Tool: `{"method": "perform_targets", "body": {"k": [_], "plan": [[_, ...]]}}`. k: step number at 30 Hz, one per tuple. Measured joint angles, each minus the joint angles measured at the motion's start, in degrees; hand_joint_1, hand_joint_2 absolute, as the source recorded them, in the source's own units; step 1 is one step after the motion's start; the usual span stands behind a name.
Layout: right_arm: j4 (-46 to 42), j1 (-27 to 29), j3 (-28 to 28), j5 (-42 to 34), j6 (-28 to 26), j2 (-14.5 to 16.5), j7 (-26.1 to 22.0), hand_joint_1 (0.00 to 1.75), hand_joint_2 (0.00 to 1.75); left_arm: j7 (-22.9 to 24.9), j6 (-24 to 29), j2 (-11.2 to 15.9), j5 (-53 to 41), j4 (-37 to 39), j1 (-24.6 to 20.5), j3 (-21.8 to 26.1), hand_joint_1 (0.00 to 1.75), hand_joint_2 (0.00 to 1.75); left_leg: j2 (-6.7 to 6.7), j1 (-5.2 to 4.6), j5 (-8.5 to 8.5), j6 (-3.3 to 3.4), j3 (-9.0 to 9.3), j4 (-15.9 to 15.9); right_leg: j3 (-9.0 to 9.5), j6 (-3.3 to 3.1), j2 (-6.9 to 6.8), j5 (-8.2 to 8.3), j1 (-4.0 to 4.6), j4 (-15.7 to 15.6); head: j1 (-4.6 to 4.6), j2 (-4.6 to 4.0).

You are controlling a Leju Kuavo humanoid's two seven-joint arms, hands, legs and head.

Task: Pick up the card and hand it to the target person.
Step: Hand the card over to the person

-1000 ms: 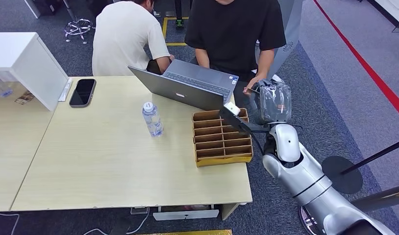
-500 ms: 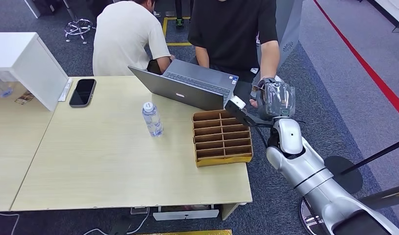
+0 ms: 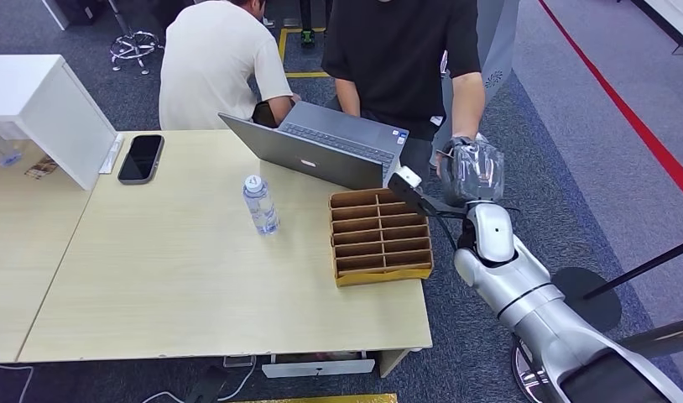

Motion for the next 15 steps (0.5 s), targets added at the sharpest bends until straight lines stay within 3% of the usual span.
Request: {"method": "perform_targets", "body": {"k": [3,4,7,8,9,15], "plan": [[1.07,-0.02,0.27,1.65,0.01,0.27,0.08,1.67,1.75,0.00,-0.14,-0.02,0.00,0.00,0.01,0.00,0.00,0.00,0.00,0.00,0.00,0.00,0.00,0.00,0.00,0.00,0.00,0.00,0.00,0.00,0.00,0.00],[1.37,-0.02,0.39,2.24,0.20,0.32,0.17,1.44,1.75,0.01,-0.18,-0.03,0.00,0.00,0.01,0.00,0.00,0.00,0.00,0.00,0.00,0.00,0.00,0.00,0.00,0.00,0.00,0.00,0.00,0.00,0.00,0.00],[1.95,-0.01,0.85,3.65,1.07,0.39,0.64,0.27,1.75,0.04,-0.24,-0.09,0.00,0.00,0.03,0.00,0.00,0.00,0.00,0.00,0.00,0.00,0.00,0.00,0.00,0.00,0.00,0.00,0.00,0.00,0.01,0.00],[2.10,0.00,1.00,4.13,1.36,0.41,0.81,0.07,1.75,0.04,-0.25,-0.11,0.00,0.00,0.03,0.00,0.00,0.00,0.00,0.00,0.00,0.00,0.00,0.00,0.00,0.00,0.00,0.00,0.00,0.00,0.01,0.00],[2.24,0.01,1.15,4.62,1.66,0.44,1.01,0.00,1.75,0.04,-0.25,-0.14,0.00,0.00,0.04,0.00,0.00,0.00,0.00,0.00,0.00,0.00,0.01,0.00,0.00,0.00,0.00,0.00,0.00,0.00,0.01,0.00],[2.91,0.06,2.10,5.96,3.59,0.64,1.91,0.00,1.75,0.05,-0.25,-0.15,0.00,0.00,0.03,0.00,0.00,0.00,0.00,0.00,0.00,0.00,0.01,0.00,0.00,0.00,0.00,0.00,0.00,0.00,0.00,0.00]]}}
